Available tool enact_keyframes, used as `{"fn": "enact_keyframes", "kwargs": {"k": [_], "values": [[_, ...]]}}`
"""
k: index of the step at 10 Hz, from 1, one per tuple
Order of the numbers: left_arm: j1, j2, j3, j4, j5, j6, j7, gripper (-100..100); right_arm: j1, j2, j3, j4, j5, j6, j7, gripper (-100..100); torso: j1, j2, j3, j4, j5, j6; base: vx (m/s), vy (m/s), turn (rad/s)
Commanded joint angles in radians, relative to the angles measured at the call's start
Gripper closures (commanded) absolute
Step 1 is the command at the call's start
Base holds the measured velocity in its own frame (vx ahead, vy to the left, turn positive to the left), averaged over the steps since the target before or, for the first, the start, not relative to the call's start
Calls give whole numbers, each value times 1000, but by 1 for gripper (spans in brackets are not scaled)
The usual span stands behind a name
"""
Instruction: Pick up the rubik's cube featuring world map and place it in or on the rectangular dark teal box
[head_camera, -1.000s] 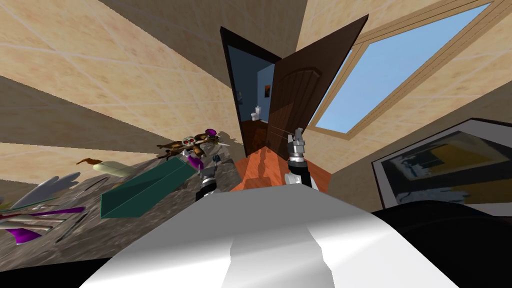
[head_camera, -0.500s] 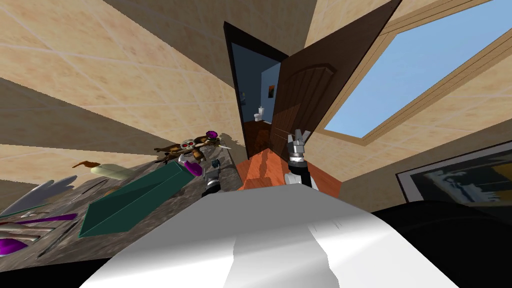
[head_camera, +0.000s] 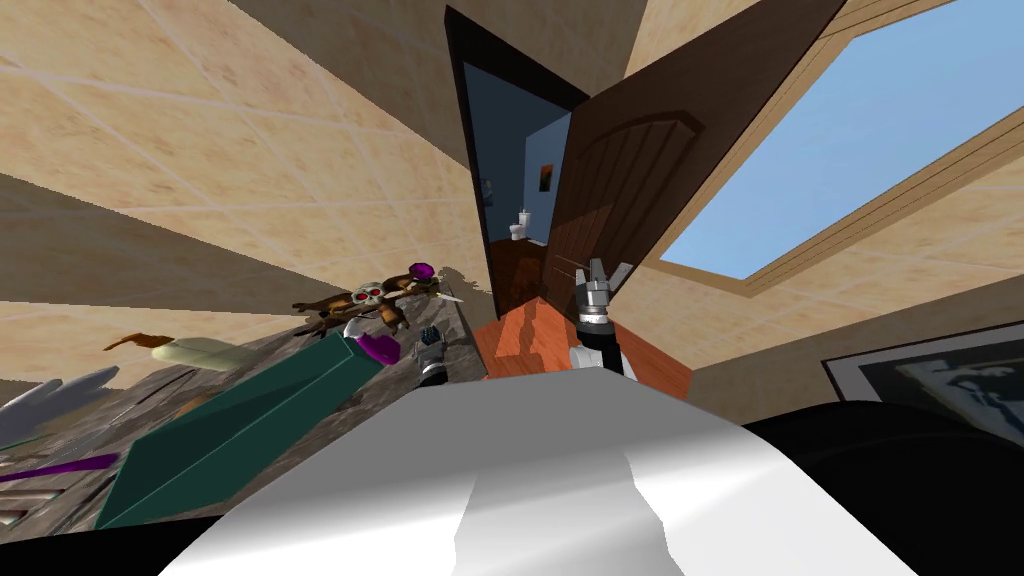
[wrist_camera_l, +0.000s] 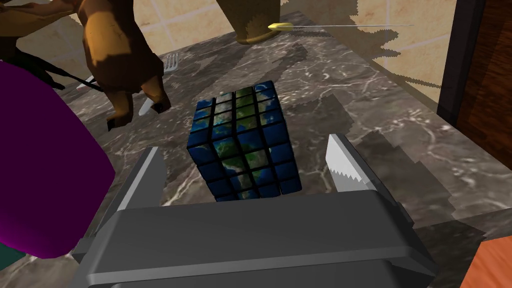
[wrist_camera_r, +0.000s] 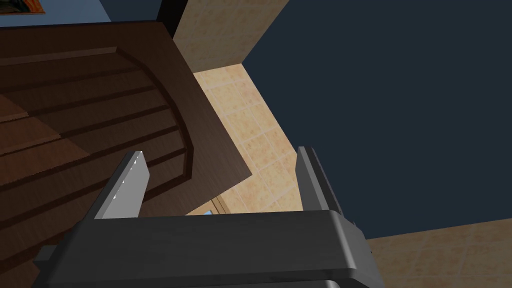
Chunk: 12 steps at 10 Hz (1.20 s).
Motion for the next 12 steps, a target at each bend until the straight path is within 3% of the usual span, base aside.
{"fn": "enact_keyframes", "kwargs": {"k": [1, 5, 6, 7, 11, 12], "values": [[-35, 2, 32, 18, 12, 15, -10, -100, 0, 0, 0, 0, 0, 0, 0, 0, 0, 0, 0, 0, 0, 0, -23, -3, -120], [-115, 7, 106, 59, 41, 51, -33, -100, 0, 0, 0, 0, 0, 0, 0, 0, -1, 6, 3, 1, 0, 0, -48, -8, -92], [-107, 3, 96, 51, 37, 47, -34, -100, 0, 0, 0, 0, 0, 0, 0, 0, -1, 5, 3, 1, 0, 0, -18, 1, -18], [-109, 3, 99, 52, 38, 50, -35, 100, 0, 0, 0, 0, 0, 0, 0, 0, -1, 4, 3, 1, 0, 0, -3, 2, 12], [-109, 4, 100, 52, 38, 49, -35, 100, 0, 0, 0, 0, 0, 0, 0, 0, -1, 2, 1, 0, 0, 1, 0, 0, 0], [-109, 4, 100, 52, 38, 49, -35, 0, 0, 0, 0, 0, 0, 0, 0, 0, -1, 2, 1, 0, 0, 1, 0, 0, 0]]}}
